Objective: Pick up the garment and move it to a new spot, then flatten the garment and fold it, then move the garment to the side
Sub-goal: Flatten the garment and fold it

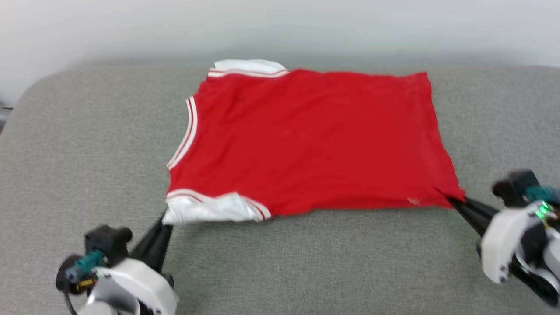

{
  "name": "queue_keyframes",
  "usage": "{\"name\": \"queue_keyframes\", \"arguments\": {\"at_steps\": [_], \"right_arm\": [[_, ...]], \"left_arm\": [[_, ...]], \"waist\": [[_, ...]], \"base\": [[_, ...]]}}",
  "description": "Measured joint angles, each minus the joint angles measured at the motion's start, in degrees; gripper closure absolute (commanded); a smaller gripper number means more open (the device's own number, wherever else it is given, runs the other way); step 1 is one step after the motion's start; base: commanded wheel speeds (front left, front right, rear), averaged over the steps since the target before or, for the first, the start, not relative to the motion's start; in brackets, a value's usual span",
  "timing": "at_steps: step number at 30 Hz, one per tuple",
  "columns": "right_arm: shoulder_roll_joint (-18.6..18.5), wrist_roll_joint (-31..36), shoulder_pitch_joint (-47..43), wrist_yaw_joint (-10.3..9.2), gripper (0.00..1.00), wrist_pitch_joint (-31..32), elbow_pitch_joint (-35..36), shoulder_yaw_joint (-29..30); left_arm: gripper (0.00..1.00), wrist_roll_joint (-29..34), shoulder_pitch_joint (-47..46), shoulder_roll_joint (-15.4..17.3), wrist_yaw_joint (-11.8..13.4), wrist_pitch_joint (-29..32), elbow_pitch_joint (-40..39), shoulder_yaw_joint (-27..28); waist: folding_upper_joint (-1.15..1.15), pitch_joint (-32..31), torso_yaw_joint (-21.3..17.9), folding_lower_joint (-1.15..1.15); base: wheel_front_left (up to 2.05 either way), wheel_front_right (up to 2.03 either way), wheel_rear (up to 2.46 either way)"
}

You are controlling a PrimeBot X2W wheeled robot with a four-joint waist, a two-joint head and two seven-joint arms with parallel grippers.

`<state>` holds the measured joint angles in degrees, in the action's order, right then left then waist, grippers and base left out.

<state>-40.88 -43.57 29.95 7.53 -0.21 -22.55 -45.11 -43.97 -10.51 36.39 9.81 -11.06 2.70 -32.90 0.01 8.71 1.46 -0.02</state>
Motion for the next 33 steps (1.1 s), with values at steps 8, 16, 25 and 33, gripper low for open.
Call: {"name": "queue_keyframes", "arguments": {"at_steps": [8,16,25,33], "right_arm": [[-1.4,0.82,-15.0,0.0,1.0,1.4,3.32,6.97],[0.26,1.94,-31.23,0.0,1.0,5.15,10.06,17.28],[2.07,4.58,-37.01,-0.01,1.0,10.36,16.66,23.86],[4.19,5.37,-36.34,-0.01,1.0,11.99,19.81,28.07]], "left_arm": [[1.0,-4.45,8.98,0.58,-0.14,4.64,-1.86,-3.32],[1.0,-9.73,19.47,2.99,0.6,7.94,-5.87,-4.94],[1.0,-9.69,20.79,4.27,0.68,6.49,-7.7,-4.09],[1.0,-5.11,11.68,3.35,-1.23,5.76,-4.81,-4.0]], "waist": [[0.0,-4.25,1.22,0.0],[0.0,-7.94,1.21,0.01],[0.0,-7.72,0.88,0.02],[0.0,-6.1,0.74,0.02]], "base": [[0.0,0.0,0.0],[0.0,0.0,0.0],[0.0,0.0,0.0],[0.0,0.0,0.0]]}}
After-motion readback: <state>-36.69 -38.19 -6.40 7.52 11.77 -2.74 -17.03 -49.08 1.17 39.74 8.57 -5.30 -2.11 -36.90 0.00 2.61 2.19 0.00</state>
